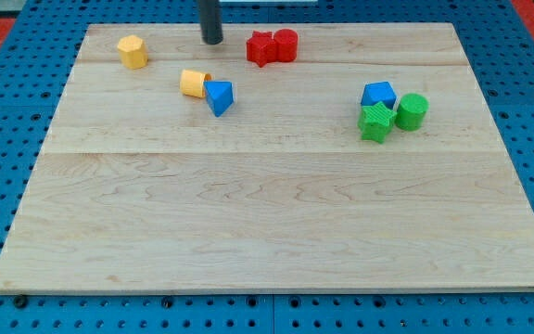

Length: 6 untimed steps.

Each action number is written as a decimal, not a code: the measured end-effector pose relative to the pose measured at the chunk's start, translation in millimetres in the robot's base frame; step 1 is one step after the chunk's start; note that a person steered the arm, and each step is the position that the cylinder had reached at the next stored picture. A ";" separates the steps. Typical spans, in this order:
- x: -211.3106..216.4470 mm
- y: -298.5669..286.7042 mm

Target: Separate the red blocks

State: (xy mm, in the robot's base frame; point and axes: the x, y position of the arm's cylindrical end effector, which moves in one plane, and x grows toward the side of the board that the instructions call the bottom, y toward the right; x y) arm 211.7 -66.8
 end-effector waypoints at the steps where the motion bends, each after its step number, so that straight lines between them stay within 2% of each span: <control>1: 46.2 86.3; 2: 96.0 164.2; 3: 84.9 139.7; 5: 37.5 239.3; 6: 28.9 177.6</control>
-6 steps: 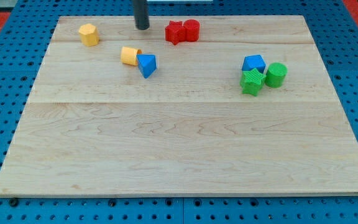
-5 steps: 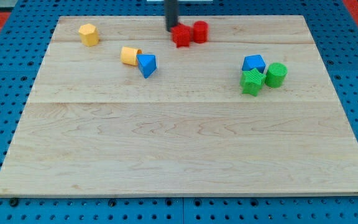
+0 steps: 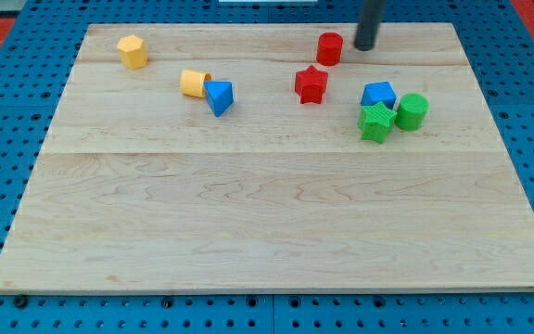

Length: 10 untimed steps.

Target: Separate the red blocks

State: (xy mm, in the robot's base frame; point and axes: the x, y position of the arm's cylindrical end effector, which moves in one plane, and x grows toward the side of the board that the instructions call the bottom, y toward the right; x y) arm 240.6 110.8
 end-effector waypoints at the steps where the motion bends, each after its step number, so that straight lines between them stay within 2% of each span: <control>1: -3.4 -36.5; 2: -8.4 -82.2; 4: 55.7 -50.7; 5: -15.0 -83.3; 6: 18.7 -136.0; 7: 47.8 -73.7; 8: 97.1 -18.4; 10: 88.9 -166.1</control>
